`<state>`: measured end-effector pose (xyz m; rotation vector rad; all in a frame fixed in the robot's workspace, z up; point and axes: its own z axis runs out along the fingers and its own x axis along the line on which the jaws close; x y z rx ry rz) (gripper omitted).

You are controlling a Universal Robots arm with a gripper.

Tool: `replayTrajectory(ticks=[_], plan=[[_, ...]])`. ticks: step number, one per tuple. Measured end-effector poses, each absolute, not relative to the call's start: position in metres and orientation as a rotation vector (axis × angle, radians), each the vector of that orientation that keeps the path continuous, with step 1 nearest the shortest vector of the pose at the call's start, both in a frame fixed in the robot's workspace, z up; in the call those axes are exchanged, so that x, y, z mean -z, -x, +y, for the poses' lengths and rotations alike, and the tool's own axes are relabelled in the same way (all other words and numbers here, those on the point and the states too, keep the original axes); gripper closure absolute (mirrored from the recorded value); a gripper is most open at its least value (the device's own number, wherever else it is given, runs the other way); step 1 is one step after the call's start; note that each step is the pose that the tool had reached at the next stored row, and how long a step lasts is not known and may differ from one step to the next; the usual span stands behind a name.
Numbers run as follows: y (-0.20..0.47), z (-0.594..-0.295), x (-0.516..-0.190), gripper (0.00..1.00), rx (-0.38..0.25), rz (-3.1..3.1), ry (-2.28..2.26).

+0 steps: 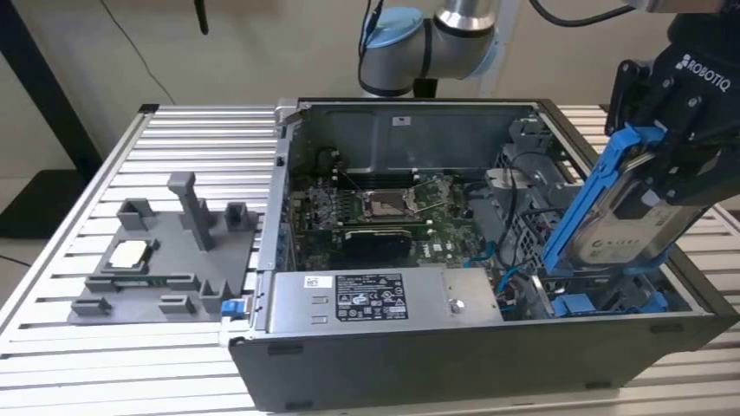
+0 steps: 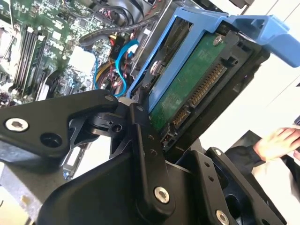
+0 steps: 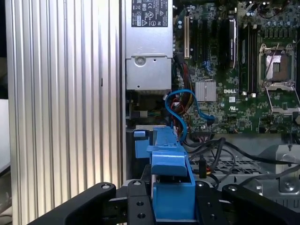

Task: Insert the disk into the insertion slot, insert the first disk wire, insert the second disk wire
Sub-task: 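Insert the disk into the insertion slot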

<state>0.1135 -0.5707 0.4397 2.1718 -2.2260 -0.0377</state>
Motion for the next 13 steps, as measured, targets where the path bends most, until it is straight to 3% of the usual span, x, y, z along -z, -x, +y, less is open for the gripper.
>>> replayTrajectory(ticks=[13], plan=[[-0.1152, -0.5707, -0.4356, 0.67, 0.038, -2.226, -2.172]])
